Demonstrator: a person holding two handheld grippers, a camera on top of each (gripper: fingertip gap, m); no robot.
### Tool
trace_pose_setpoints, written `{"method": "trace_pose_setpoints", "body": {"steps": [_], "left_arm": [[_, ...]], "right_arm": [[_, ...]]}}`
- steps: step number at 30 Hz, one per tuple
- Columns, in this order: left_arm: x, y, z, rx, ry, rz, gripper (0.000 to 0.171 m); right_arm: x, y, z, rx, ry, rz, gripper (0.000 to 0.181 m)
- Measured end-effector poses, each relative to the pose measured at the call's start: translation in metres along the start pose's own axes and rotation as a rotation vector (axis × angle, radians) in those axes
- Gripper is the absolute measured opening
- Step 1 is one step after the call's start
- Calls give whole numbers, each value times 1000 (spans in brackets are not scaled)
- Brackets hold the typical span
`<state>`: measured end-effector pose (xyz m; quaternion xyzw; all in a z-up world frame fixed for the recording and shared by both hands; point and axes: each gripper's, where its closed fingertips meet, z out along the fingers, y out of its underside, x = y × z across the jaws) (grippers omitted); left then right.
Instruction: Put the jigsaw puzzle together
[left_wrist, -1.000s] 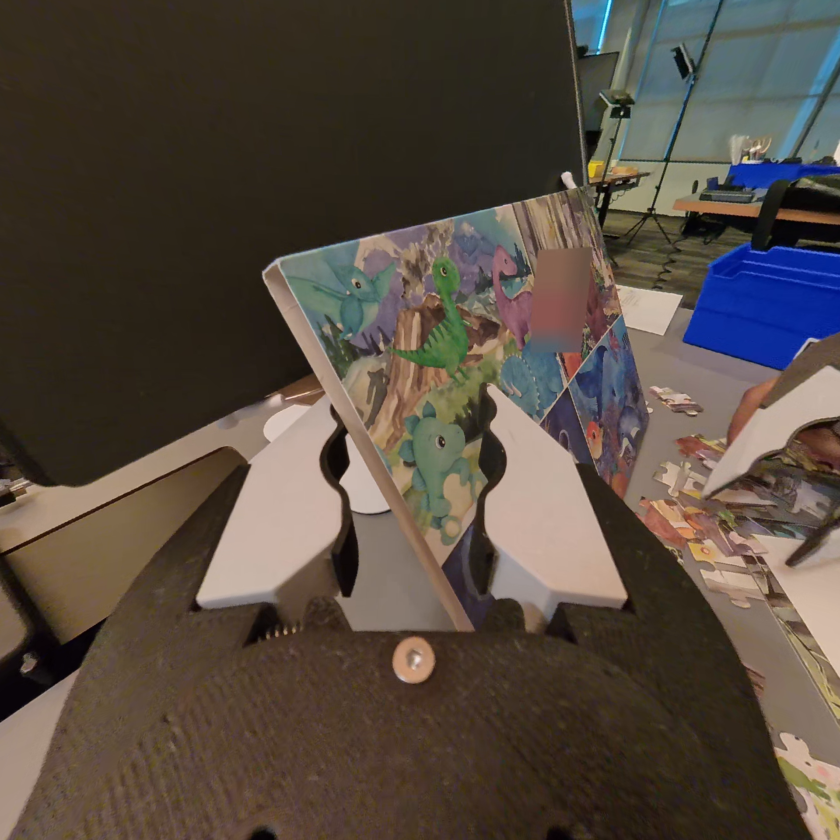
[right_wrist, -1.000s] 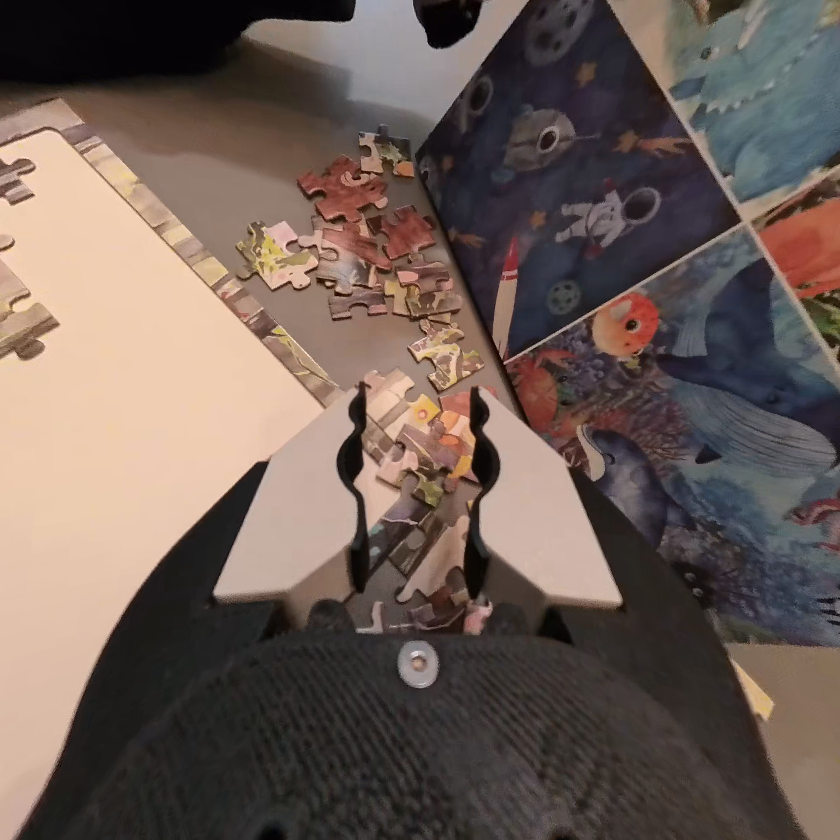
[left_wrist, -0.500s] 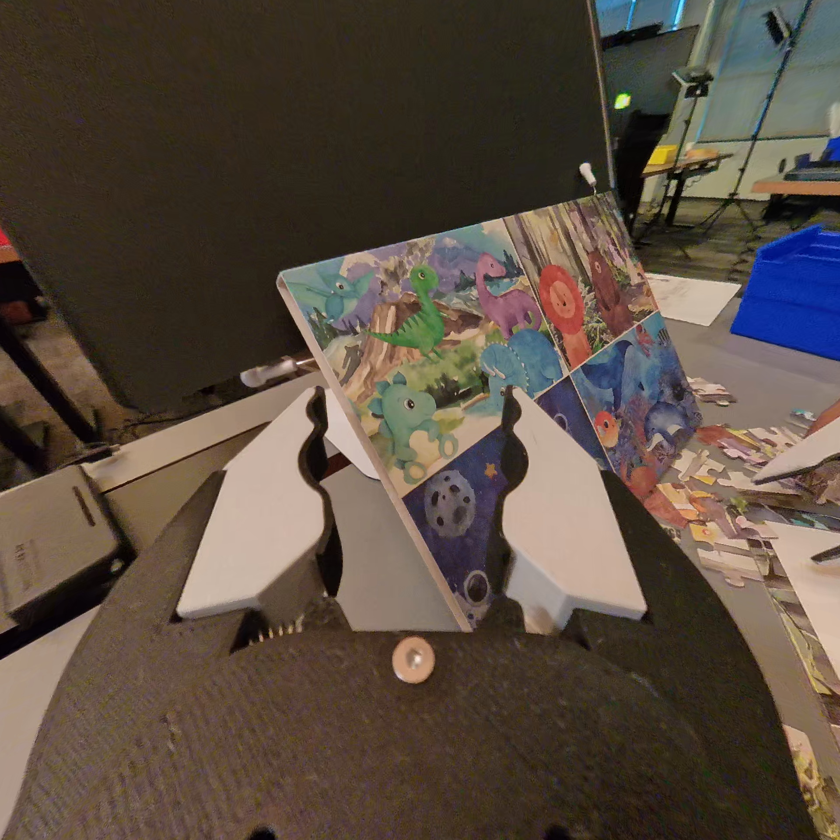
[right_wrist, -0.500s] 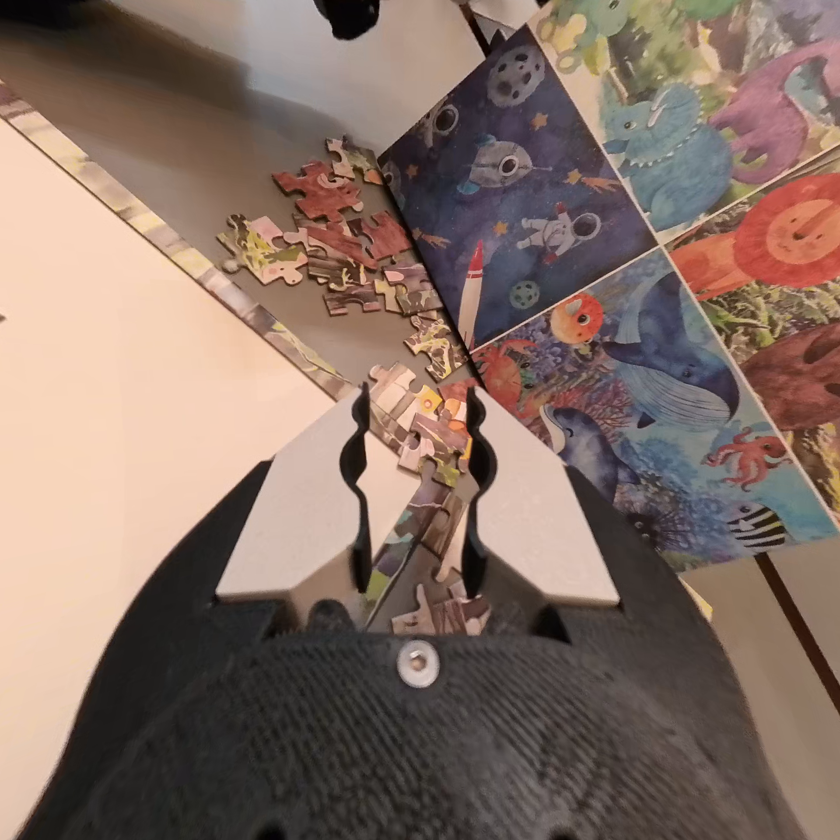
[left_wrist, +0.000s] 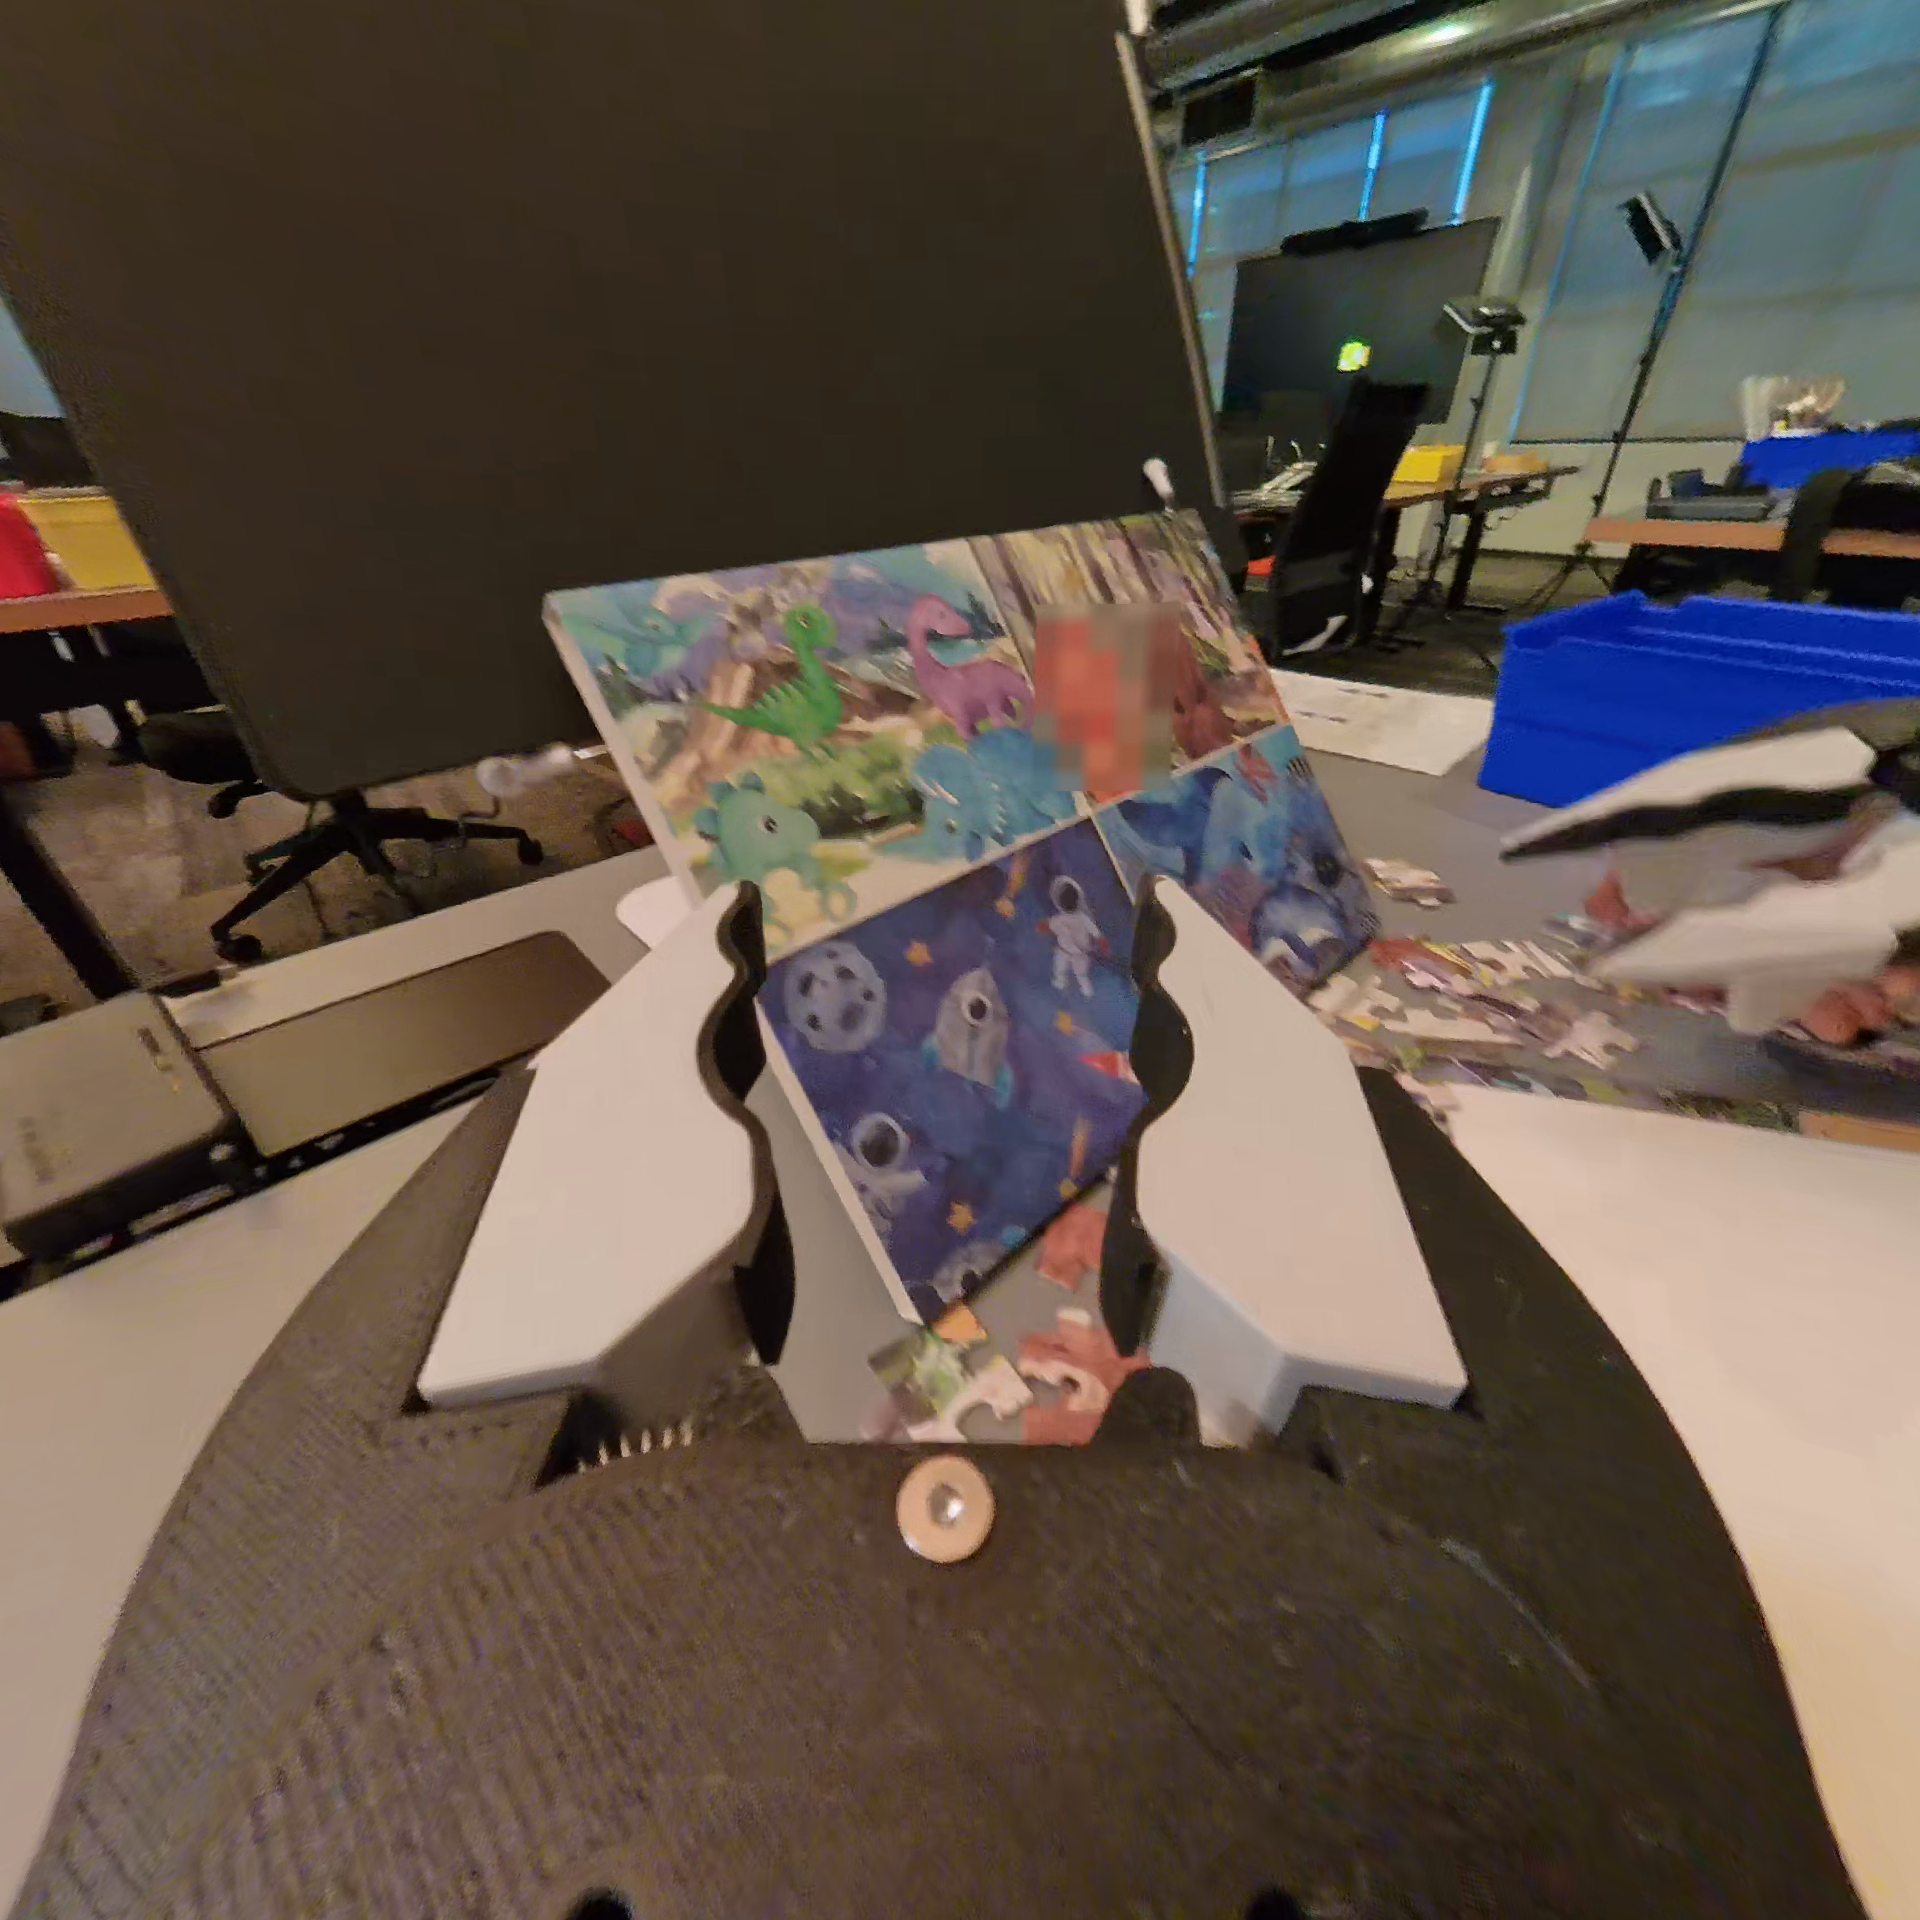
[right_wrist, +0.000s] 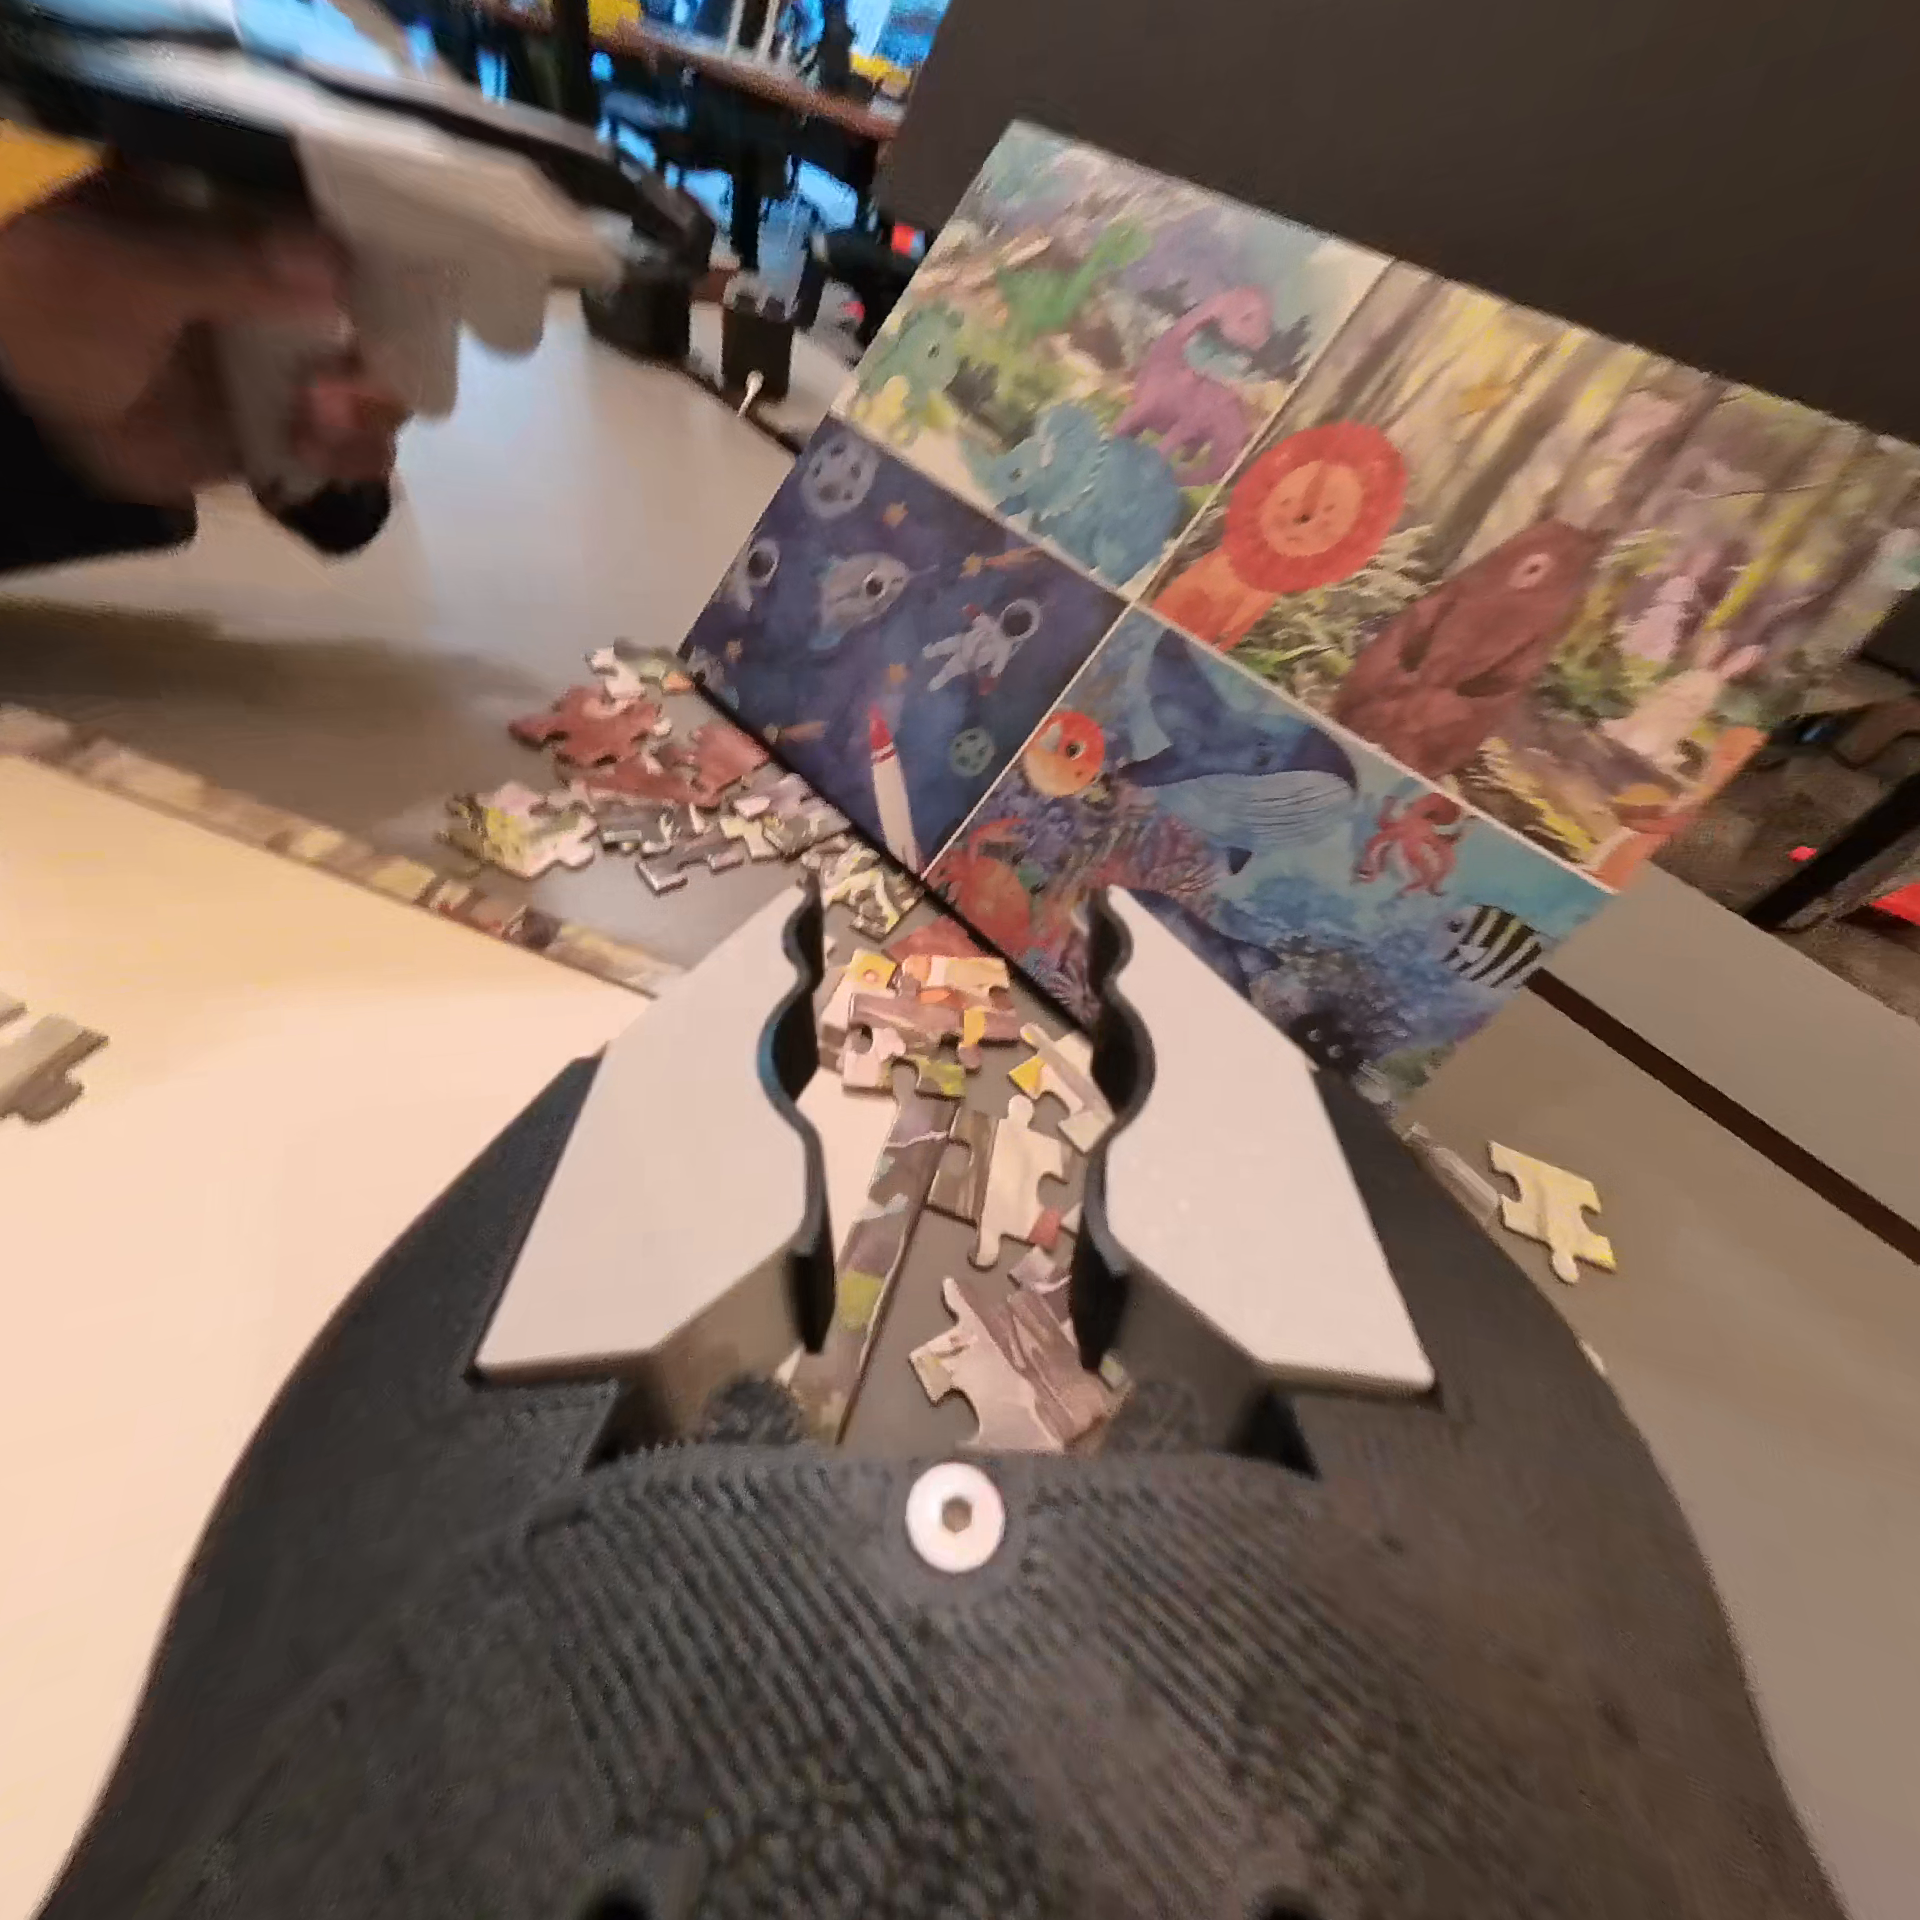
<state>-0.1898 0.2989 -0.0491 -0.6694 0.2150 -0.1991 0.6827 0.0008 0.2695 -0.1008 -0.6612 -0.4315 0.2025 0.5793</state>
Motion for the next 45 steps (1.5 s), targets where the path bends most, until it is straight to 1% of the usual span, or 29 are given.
{"method": "trace_pose_setpoints", "body": {"steps": [3, 6, 10, 13, 14, 15, 16, 21, 24, 28, 32, 35, 37, 40, 45], "left_arm": [[20, 12, -8, -31, 59, -17, 64], [36, 19, -11, -71, 127, -51, 56], [40, 28, -11, -106, 149, -48, 44], [42, 36, -10, -134, 171, -62, 34], [45, 36, -10, -137, 188, -66, 28], [49, 35, -11, -138, 214, -65, 17], [54, 35, -13, -137, 247, -56, 0], [62, 32, -14, -135, 273, -40, 0], [70, 31, -14, -144, 290, -24, 0], [97, 30, -17, -182, 362, 57, 0], [132, 42, -26, -259, 451, 169, 0], [146, 50, -35, -282, 455, 219, 0], [152, 53, -41, -288, 453, 211, 0], [159, 55, -52, -285, 454, 159, 0], [183, 43, -75, -216, 462, 89, 0]], "right_arm": [[4, -12, -3, 60, 23, 88, 49], [1, -13, -3, 61, 16, 124, 50], [5, -8, -2, 43, 36, 117, 50], [11, -7, -3, 47, 54, 144, 50], [13, -8, -4, 56, 58, 155, 50], [15, -10, -6, 67, 62, 166, 50], [17, -12, -7, 77, 65, 174, 49], [15, -15, -10, 91, 58, 182, 47], [7, -14, -9, 71, 39, 156, 51], [-22, -15, -9, 26, -67, 82, 66], [-53, -15, -13, 9, -147, -22, 71], [-68, -13, -17, 1, -176, -71, 72], [-74, -12, -19, 0, -188, -79, 72], [-78, -7, -22, -6, -193, -74, 72], [-74, -3, -30, -5, -137, -14, 77]]}}
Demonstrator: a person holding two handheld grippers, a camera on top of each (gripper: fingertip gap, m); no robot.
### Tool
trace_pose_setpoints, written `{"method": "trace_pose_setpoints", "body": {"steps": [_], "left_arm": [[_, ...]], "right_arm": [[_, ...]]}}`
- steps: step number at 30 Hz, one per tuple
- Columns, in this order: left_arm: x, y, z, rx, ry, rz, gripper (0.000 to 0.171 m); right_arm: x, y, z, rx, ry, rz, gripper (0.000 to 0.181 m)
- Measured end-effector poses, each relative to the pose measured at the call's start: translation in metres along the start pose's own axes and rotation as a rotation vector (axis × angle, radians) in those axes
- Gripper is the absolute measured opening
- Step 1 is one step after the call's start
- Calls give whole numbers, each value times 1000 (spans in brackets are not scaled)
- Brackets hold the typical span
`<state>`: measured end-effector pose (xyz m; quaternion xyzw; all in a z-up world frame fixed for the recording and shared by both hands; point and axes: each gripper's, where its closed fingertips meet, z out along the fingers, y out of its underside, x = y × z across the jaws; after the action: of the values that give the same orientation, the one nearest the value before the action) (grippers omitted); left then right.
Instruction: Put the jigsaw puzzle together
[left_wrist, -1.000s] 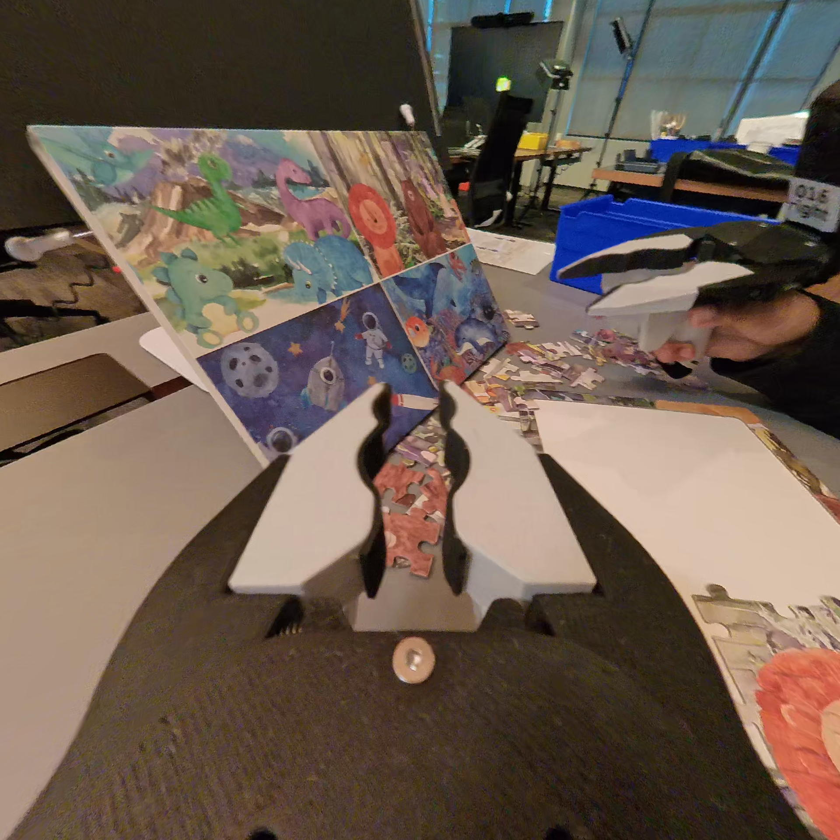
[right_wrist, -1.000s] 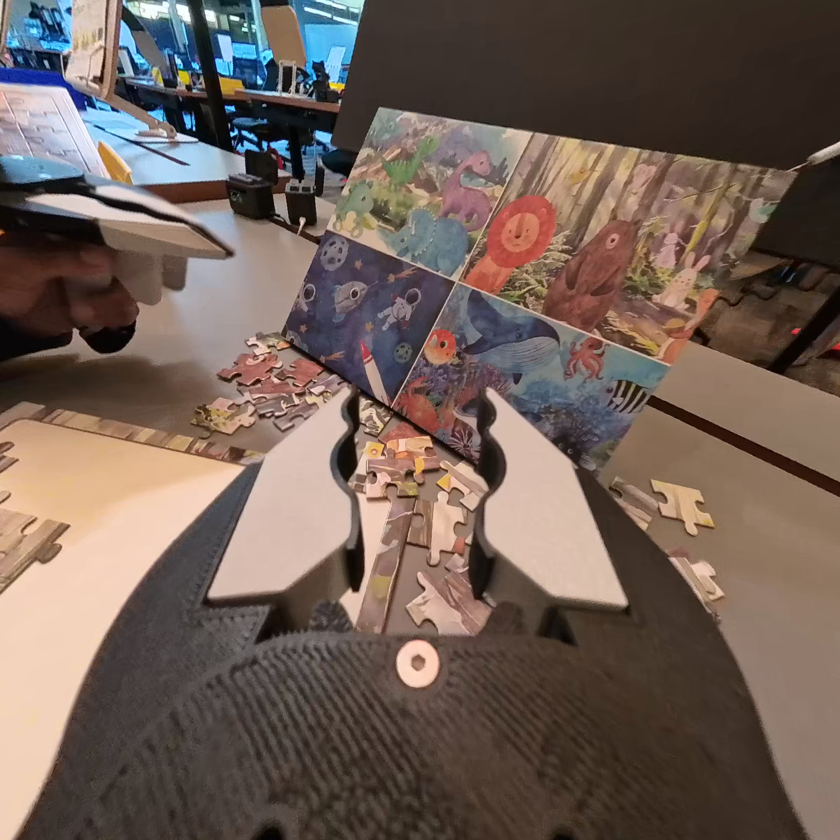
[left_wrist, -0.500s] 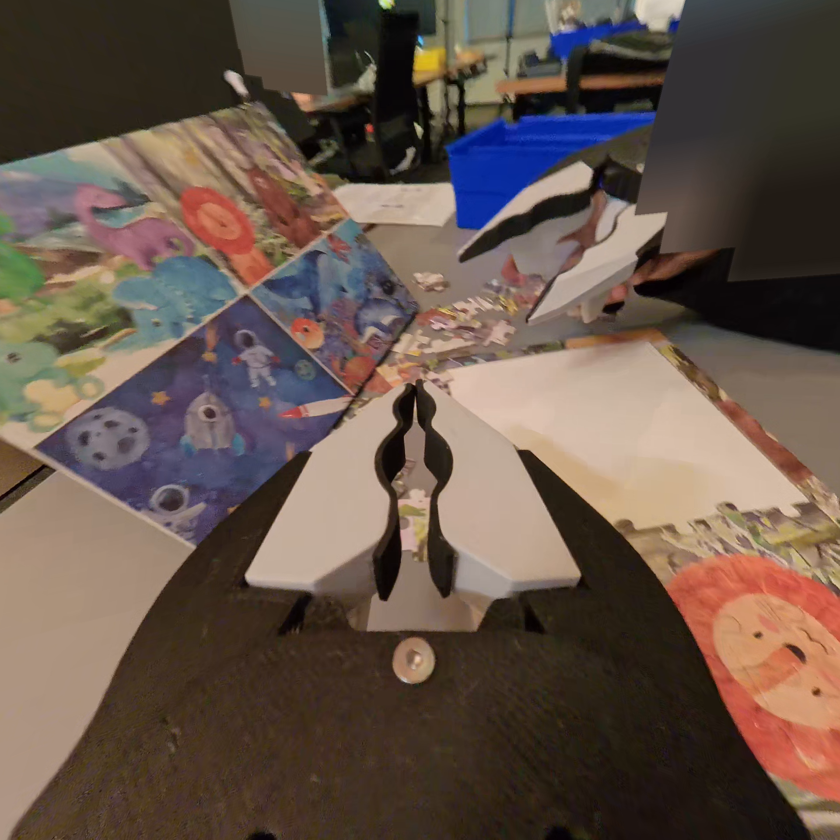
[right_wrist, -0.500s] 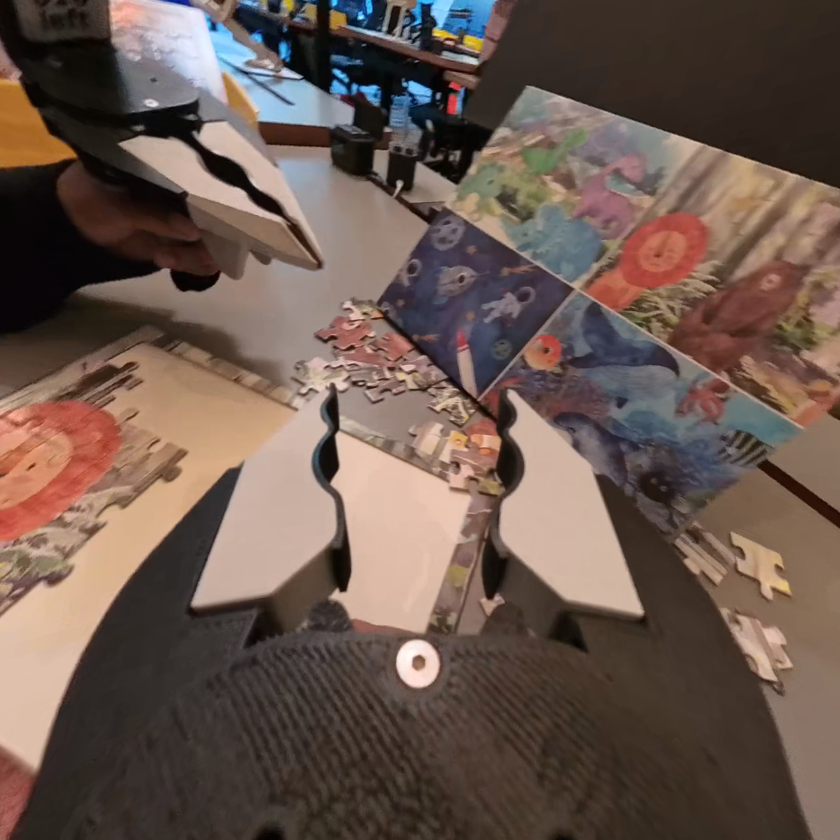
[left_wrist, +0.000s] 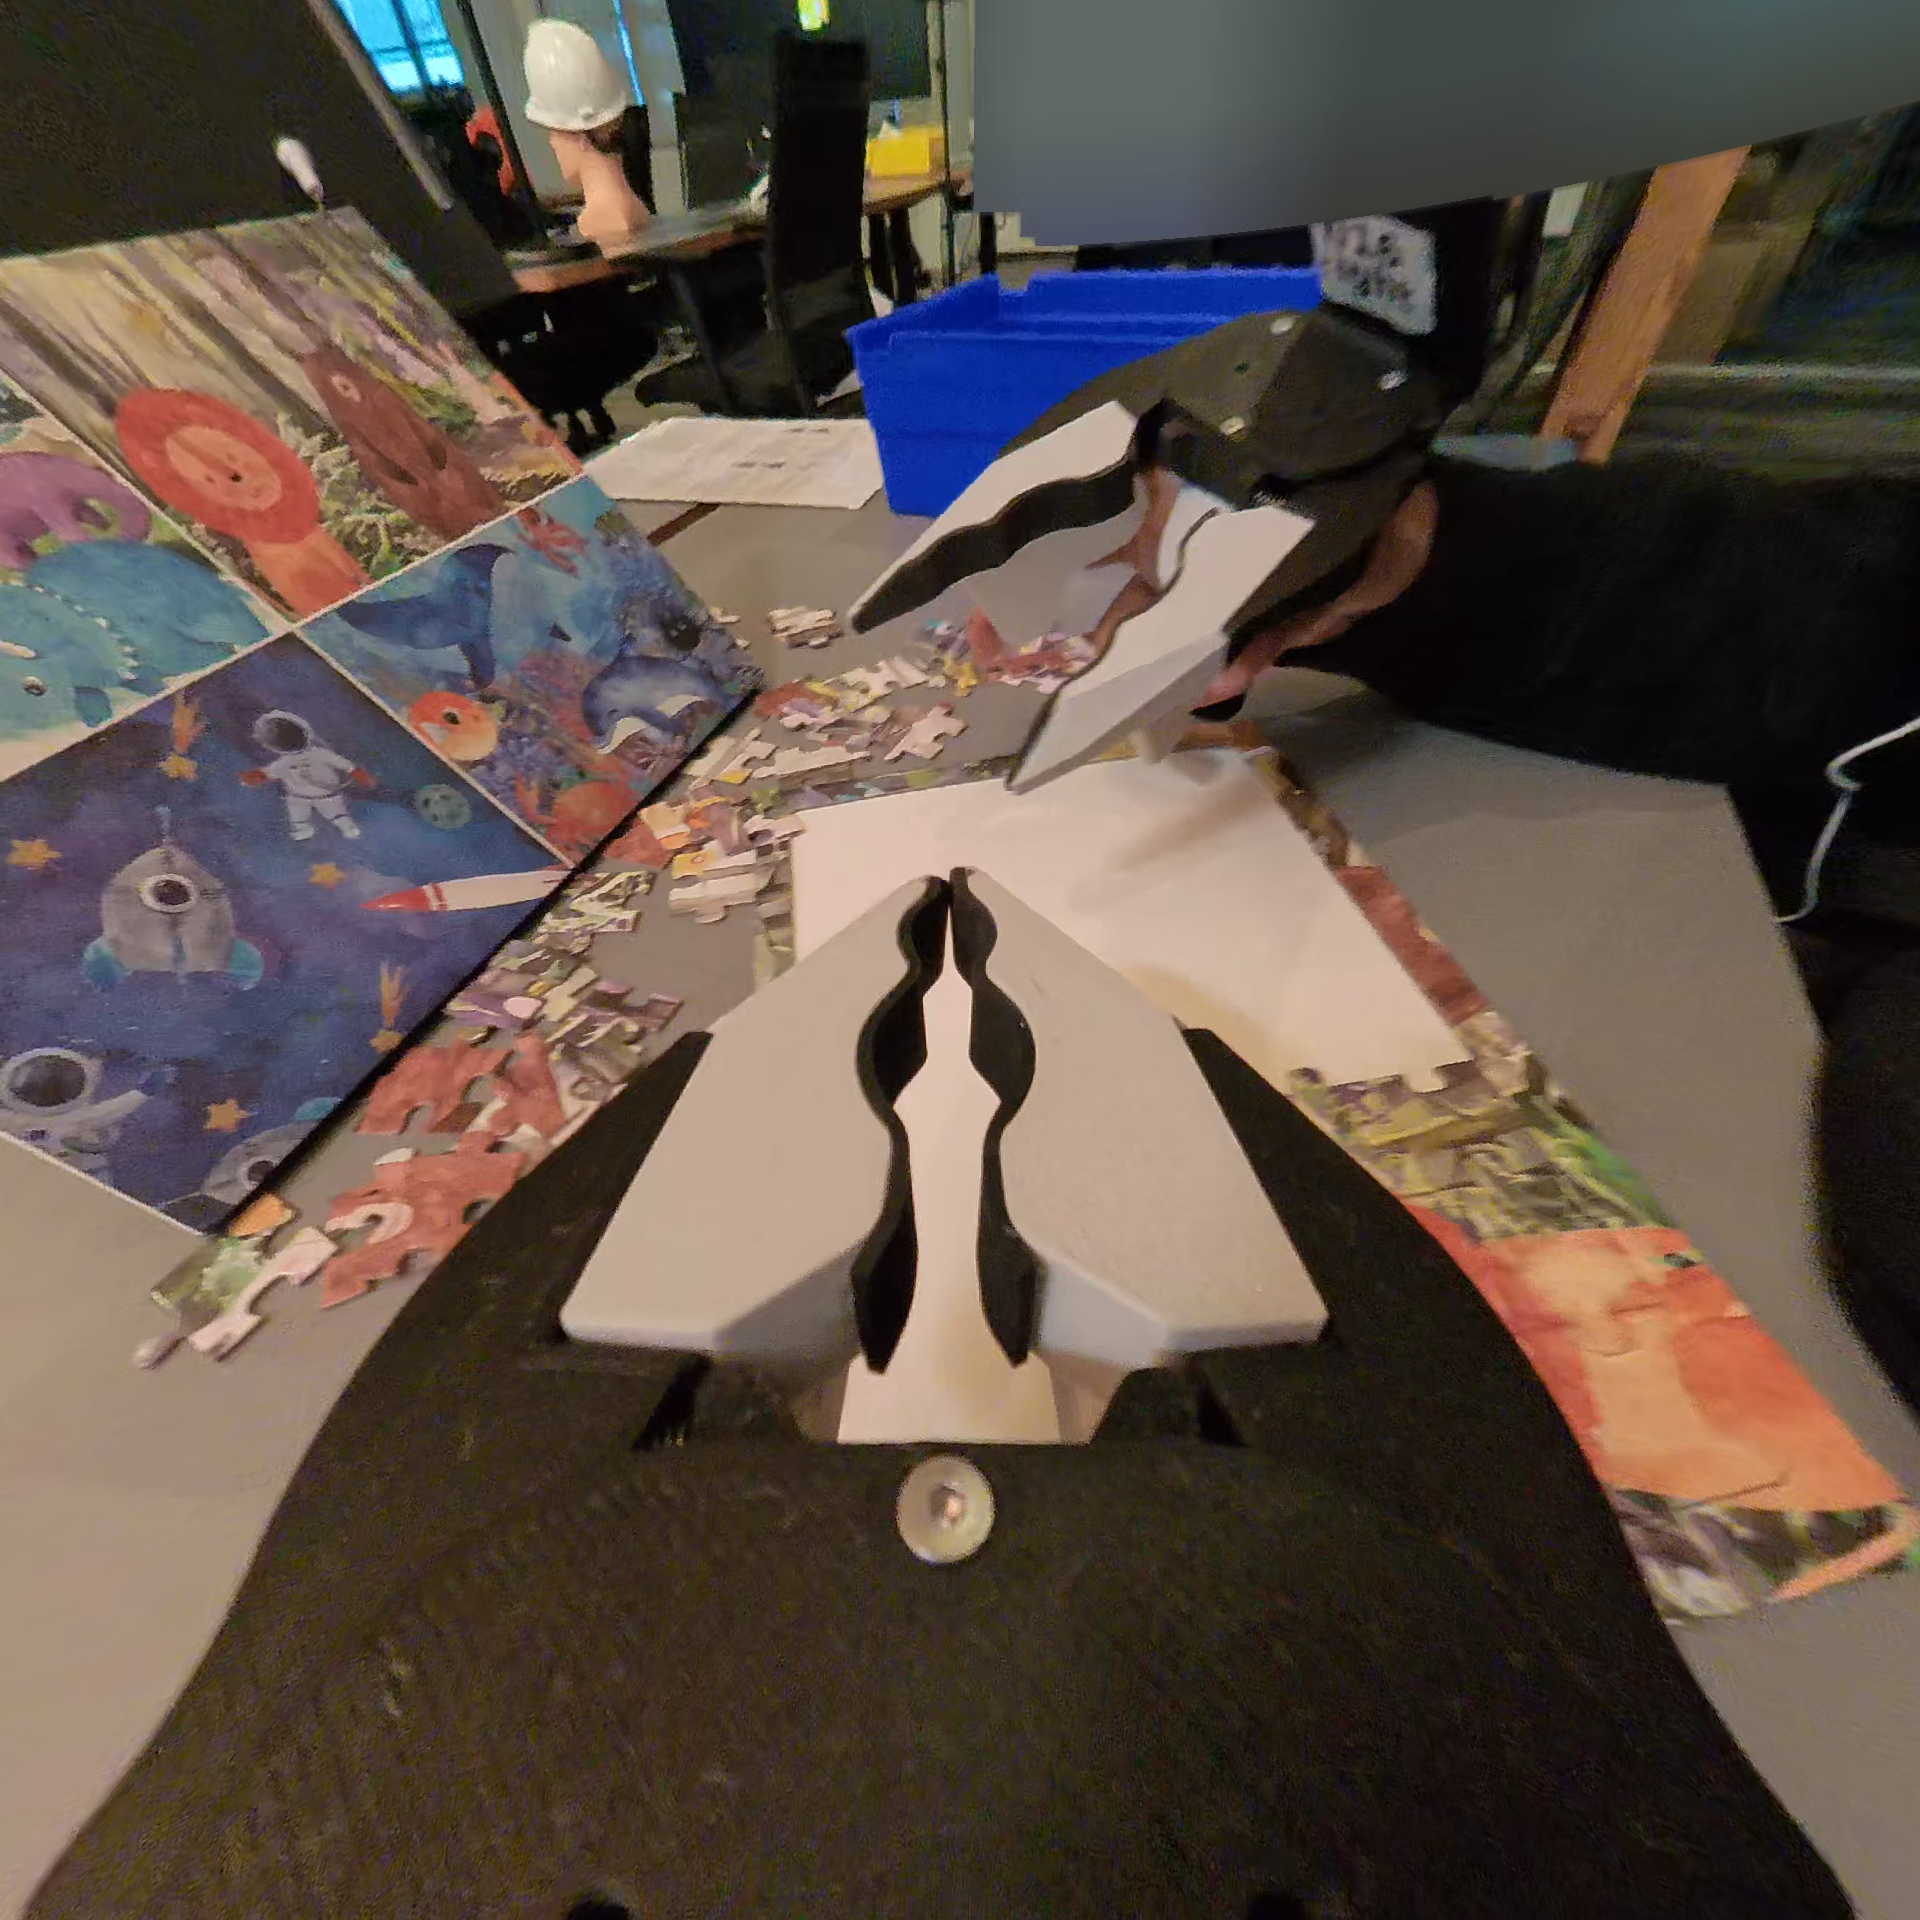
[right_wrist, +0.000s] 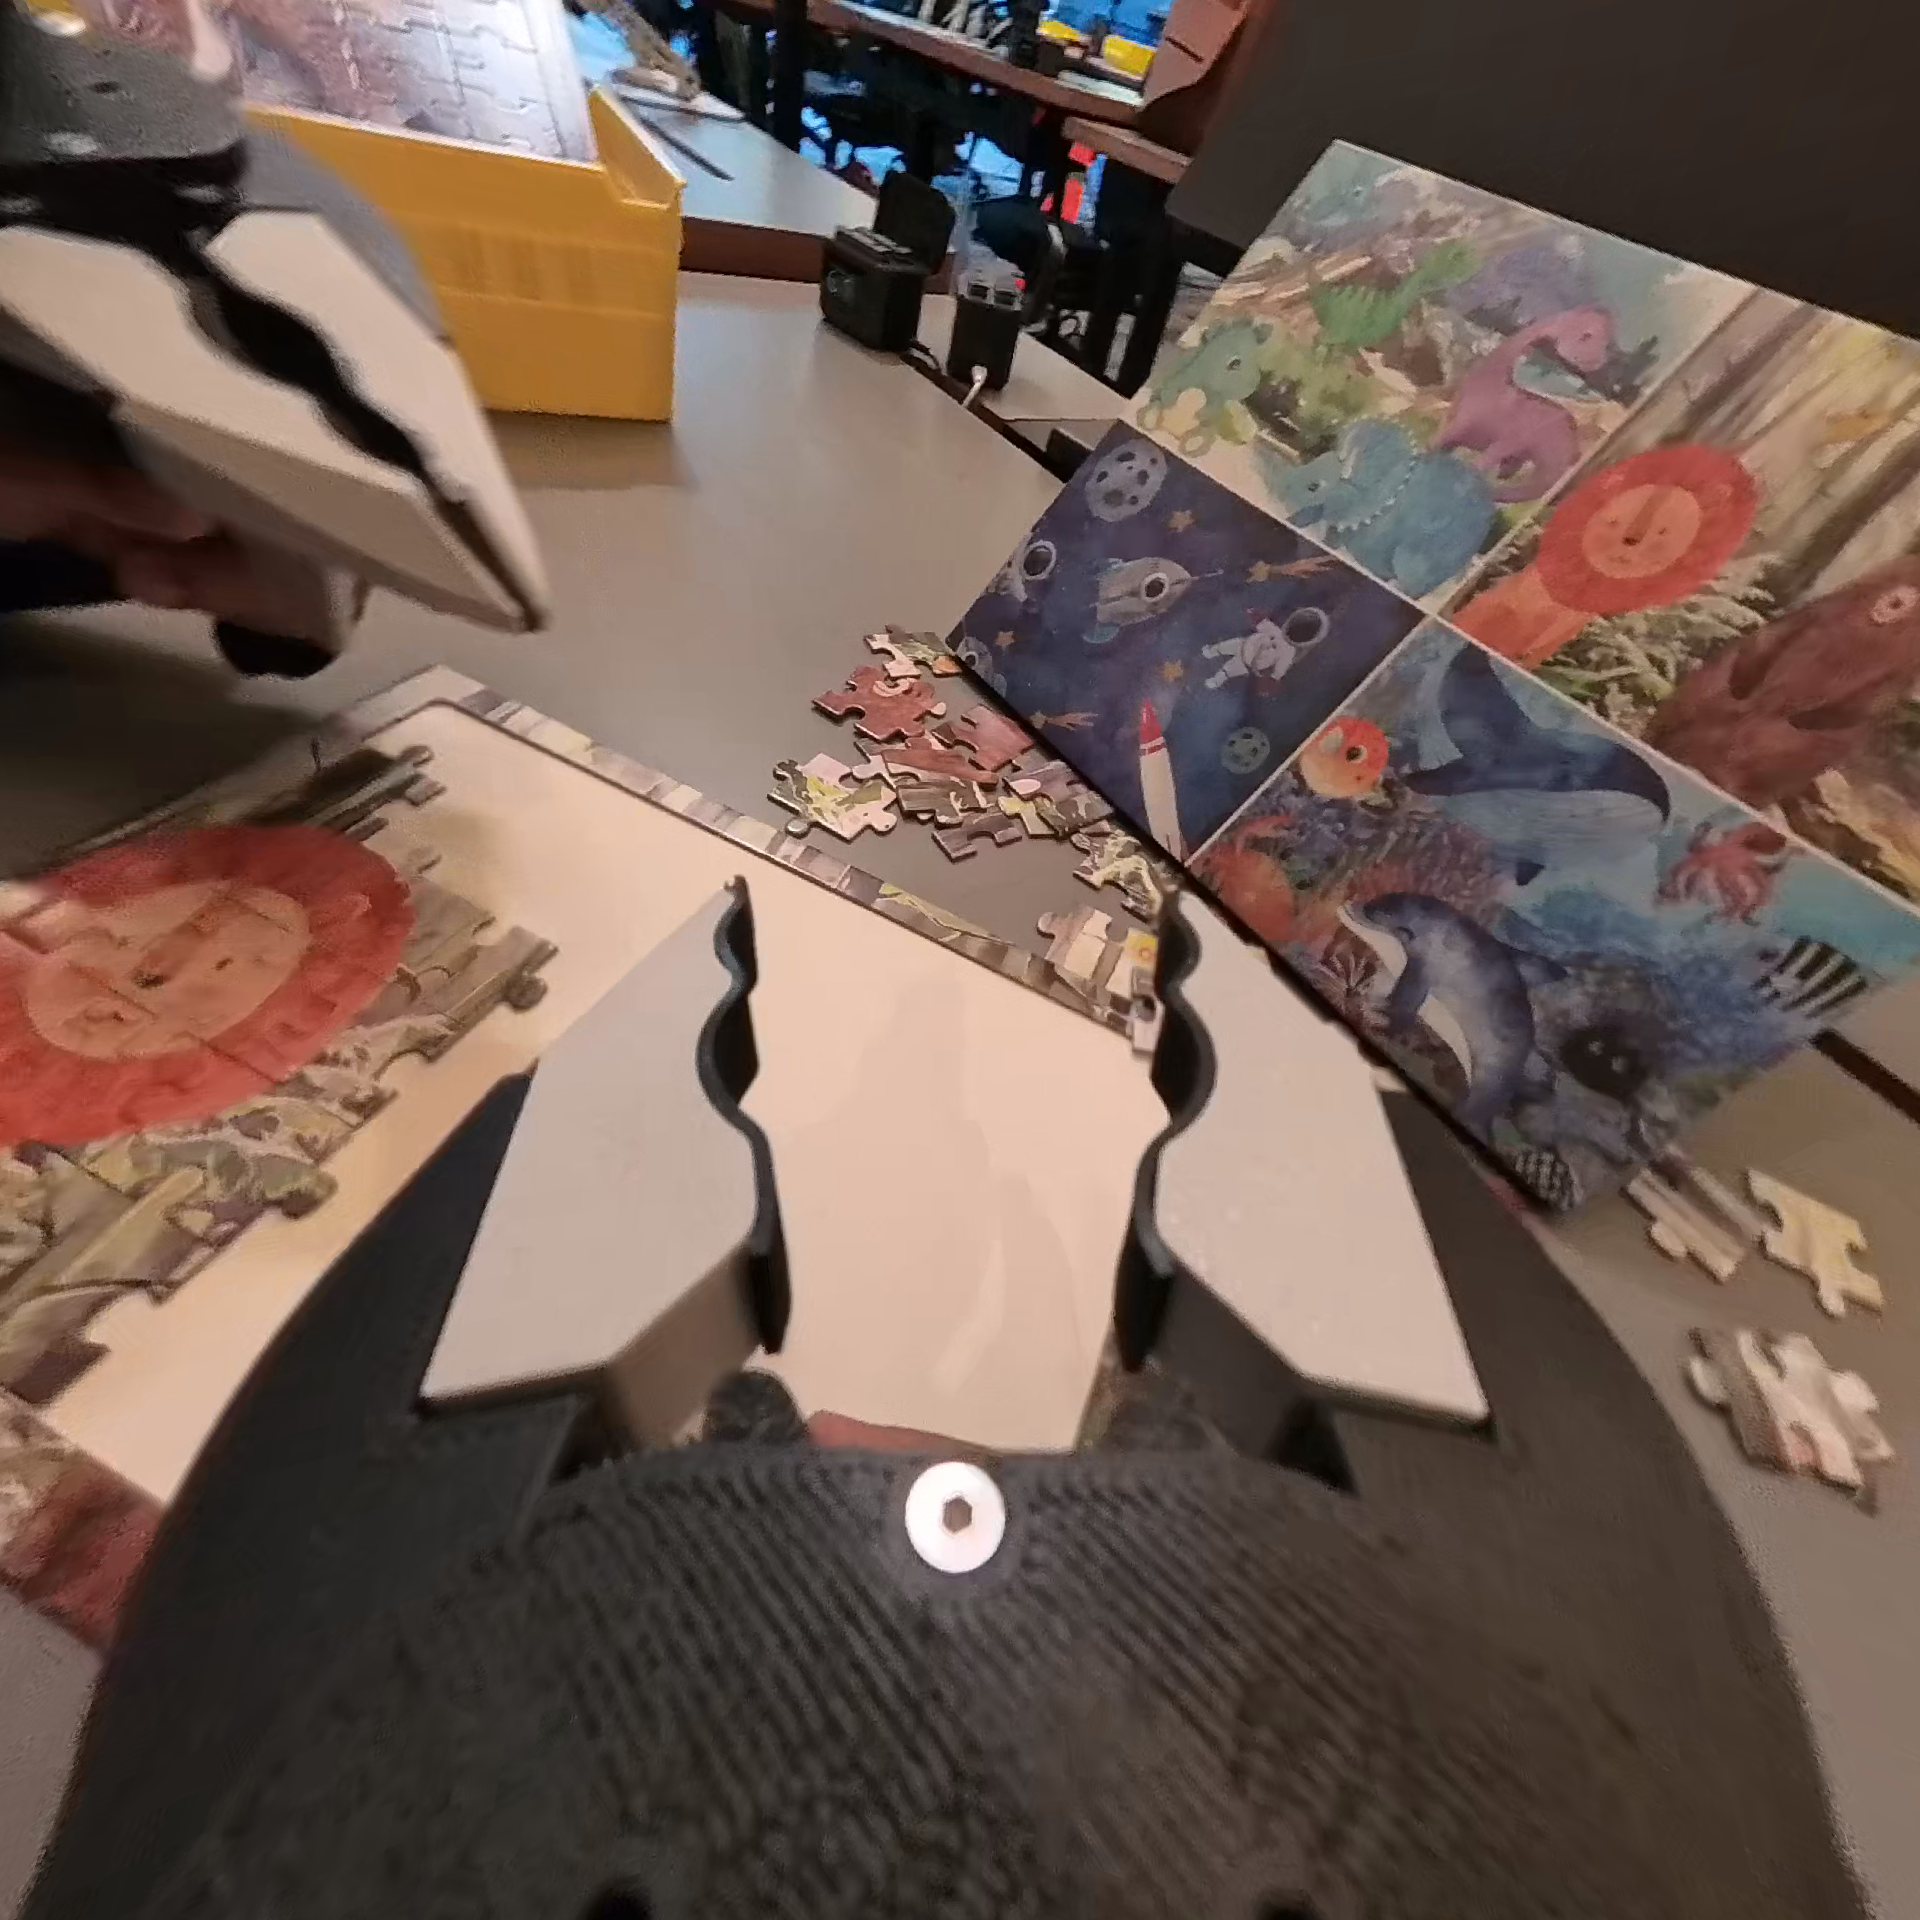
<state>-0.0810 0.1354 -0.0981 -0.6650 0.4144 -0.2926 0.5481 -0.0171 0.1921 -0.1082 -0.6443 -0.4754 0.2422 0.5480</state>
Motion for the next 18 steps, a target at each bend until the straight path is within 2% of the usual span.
{"method": "trace_pose_setpoints", "body": {"steps": [3, 5, 7, 10, 14, 18], "left_arm": [[27, 2, -2, -44, 14, -4, 0], [48, 18, 2, -160, 73, -56, 0], [78, 38, 6, -307, 197, -148, 0], [110, 60, 13, -435, 308, -176, 0], [109, 79, 21, -509, 231, -88, 0], [106, 81, 19, -519, 188, -79, 0]], "right_arm": [[-15, 3, -12, -10, 29, 94, 85], [-42, 6, -25, -42, 2, 113, 85], [-72, 12, -38, -102, -17, 117, 85], [-118, 25, -54, -202, -52, 150, 83], [-157, 43, -62, -289, -26, 159, 78], [-171, 48, -60, -316, 0, 170, 73]]}}
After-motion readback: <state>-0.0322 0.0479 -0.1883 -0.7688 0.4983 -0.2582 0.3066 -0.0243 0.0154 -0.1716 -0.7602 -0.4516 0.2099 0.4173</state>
